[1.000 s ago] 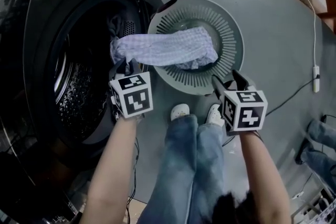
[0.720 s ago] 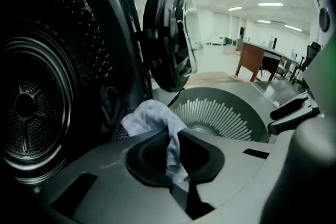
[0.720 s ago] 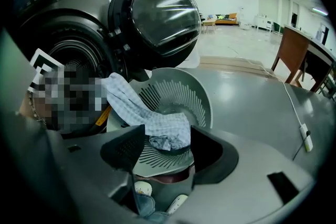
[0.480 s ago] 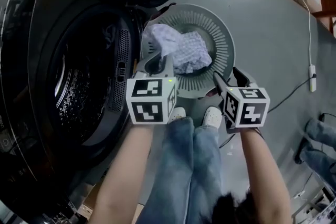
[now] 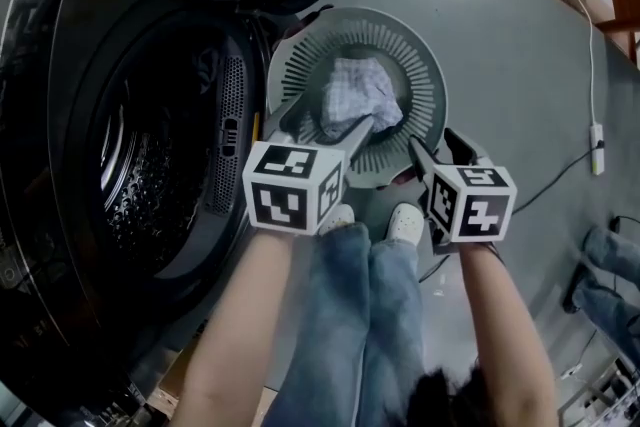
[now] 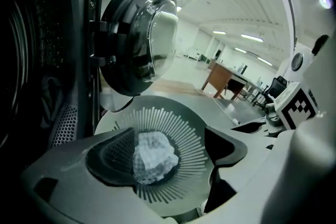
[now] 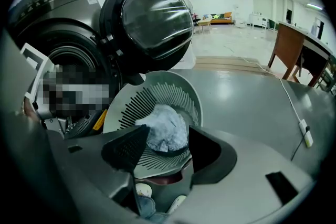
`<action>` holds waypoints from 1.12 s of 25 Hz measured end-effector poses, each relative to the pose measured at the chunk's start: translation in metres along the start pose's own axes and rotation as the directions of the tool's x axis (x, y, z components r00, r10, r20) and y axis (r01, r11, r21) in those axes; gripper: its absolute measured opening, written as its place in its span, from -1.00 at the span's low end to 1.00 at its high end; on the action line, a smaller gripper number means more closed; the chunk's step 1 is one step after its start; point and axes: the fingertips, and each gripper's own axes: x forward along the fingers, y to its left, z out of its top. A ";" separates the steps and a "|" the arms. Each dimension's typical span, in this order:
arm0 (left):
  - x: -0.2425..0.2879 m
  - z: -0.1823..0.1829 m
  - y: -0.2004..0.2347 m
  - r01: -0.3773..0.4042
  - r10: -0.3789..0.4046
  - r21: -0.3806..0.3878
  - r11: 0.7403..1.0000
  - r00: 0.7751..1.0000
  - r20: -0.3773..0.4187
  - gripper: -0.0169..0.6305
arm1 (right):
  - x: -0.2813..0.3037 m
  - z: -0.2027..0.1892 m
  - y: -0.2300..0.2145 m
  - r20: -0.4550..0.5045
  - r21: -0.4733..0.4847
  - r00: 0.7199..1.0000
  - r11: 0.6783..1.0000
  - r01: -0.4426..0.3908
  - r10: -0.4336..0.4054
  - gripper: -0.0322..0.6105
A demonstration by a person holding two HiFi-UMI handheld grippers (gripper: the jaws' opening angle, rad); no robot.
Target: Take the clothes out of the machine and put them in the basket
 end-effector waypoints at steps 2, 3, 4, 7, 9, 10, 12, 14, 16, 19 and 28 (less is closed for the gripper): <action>-0.004 -0.005 0.012 -0.051 0.051 0.011 0.999 0.998 -0.020 0.27 | 0.001 0.000 0.001 -0.006 0.002 1.000 1.000 -0.007 0.007 -0.12; -0.007 -0.008 0.020 -0.081 0.081 0.017 0.997 0.996 -0.030 0.27 | 0.001 -0.001 0.002 -0.009 0.000 1.000 1.000 -0.011 0.011 -0.12; -0.010 -0.010 0.029 -0.113 0.114 0.026 0.993 0.993 -0.039 0.27 | 0.002 0.000 0.003 -0.013 -0.007 1.000 1.000 -0.016 0.016 -0.12; -0.023 -0.014 0.067 -0.225 0.228 0.047 0.973 0.971 -0.074 0.30 | 0.006 0.004 0.011 -0.016 -0.037 0.999 0.999 -0.033 0.033 -0.13; -0.035 -0.014 0.095 -0.315 0.315 0.024 0.949 0.946 -0.079 0.33 | 0.009 0.004 0.016 -0.017 -0.040 0.999 0.998 -0.044 0.043 -0.13; -0.043 -0.014 0.109 -0.361 0.361 0.008 0.932 0.929 -0.077 0.34 | 0.010 0.003 0.018 -0.019 -0.038 0.999 0.998 -0.050 0.049 -0.13; -0.056 -0.015 0.135 -0.453 0.451 -0.009 0.892 0.889 -0.076 0.34 | 0.013 0.002 0.025 -0.023 -0.038 0.998 0.997 -0.066 0.065 -0.13; -0.067 -0.014 0.159 -0.528 0.527 -0.006 0.849 0.848 -0.060 0.34 | 0.017 0.002 0.032 -0.025 -0.051 0.996 0.995 -0.085 0.084 -0.13; -0.075 -0.007 0.178 -0.588 0.588 0.016 0.809 0.809 -0.018 0.34 | 0.021 0.005 0.038 -0.026 -0.073 0.995 0.992 -0.102 0.100 -0.13; -0.081 0.003 0.198 -0.649 0.648 0.059 0.759 0.761 0.031 0.34 | 0.027 0.010 0.047 -0.028 -0.098 0.993 0.989 -0.114 0.112 -0.13; -0.068 0.009 0.246 -0.702 0.712 0.165 0.693 0.702 -0.005 0.34 | 0.042 0.037 0.070 -0.038 -0.142 0.990 0.980 -0.140 0.136 -0.20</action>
